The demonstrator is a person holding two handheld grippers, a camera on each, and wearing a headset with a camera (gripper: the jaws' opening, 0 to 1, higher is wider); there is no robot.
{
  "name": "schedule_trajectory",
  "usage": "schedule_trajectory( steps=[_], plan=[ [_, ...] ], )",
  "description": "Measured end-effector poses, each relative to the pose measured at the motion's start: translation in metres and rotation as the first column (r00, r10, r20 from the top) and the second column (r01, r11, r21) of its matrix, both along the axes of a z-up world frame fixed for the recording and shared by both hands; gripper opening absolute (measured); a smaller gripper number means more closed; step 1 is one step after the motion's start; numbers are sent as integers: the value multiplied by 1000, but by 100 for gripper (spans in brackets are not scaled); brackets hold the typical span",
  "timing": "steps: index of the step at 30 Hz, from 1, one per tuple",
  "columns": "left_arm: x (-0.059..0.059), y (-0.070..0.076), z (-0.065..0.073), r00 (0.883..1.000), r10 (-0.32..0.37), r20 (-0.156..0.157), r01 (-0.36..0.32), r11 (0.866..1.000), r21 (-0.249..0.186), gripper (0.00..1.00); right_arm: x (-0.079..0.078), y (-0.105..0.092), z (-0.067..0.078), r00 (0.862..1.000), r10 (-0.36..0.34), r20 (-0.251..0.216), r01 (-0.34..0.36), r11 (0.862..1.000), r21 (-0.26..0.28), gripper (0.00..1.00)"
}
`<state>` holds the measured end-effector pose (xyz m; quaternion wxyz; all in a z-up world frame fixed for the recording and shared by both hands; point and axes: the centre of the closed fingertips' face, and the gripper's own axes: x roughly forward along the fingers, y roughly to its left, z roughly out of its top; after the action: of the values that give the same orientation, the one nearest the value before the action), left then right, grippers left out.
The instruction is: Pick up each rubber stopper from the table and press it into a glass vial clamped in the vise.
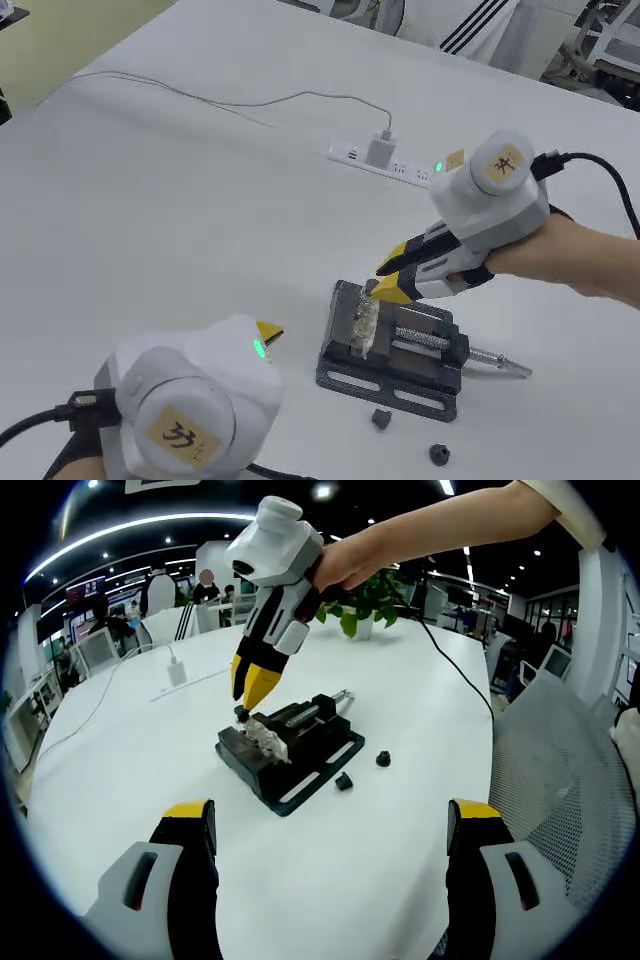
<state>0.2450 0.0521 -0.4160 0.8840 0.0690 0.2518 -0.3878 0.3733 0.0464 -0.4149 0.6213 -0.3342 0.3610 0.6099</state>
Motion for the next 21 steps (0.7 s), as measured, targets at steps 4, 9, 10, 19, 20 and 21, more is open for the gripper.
schedule_trajectory(
  steps=[4, 9, 10, 19, 20, 21],
  plan=[
    [1, 0, 0, 1000, 3, 0, -3, 1000, -3, 95, -5, -3, 0, 998, 37, -44, -39, 998, -40, 7],
    [1, 1, -1, 1000, 7, 0, -7, 1000, -6, 95, -5, -4, -2, 996, 79, -37, -82, 993, -83, 4],
    [1, 1, -1, 1000, 8, -1, -8, 1000, -6, 95, -4, -3, -1, 996, 83, -39, -86, 993, -85, 3],
    [2, 2, -3, 1000, 14, -5, -14, 1000, -10, 95, -1, -1, -1, 992, 114, -52, -120, 986, -117, 1],
    [2, 3, -3, 1000, 17, -5, -17, 1000, -11, 95, -2, -1, -2, 992, 116, -54, -122, 985, -119, 0],
    [2, 3, -3, 1000, 18, -7, -18, 1000, -12, 95, -2, -1, -3, 992, 116, -56, -123, 985, -120, 0]
  ],
)
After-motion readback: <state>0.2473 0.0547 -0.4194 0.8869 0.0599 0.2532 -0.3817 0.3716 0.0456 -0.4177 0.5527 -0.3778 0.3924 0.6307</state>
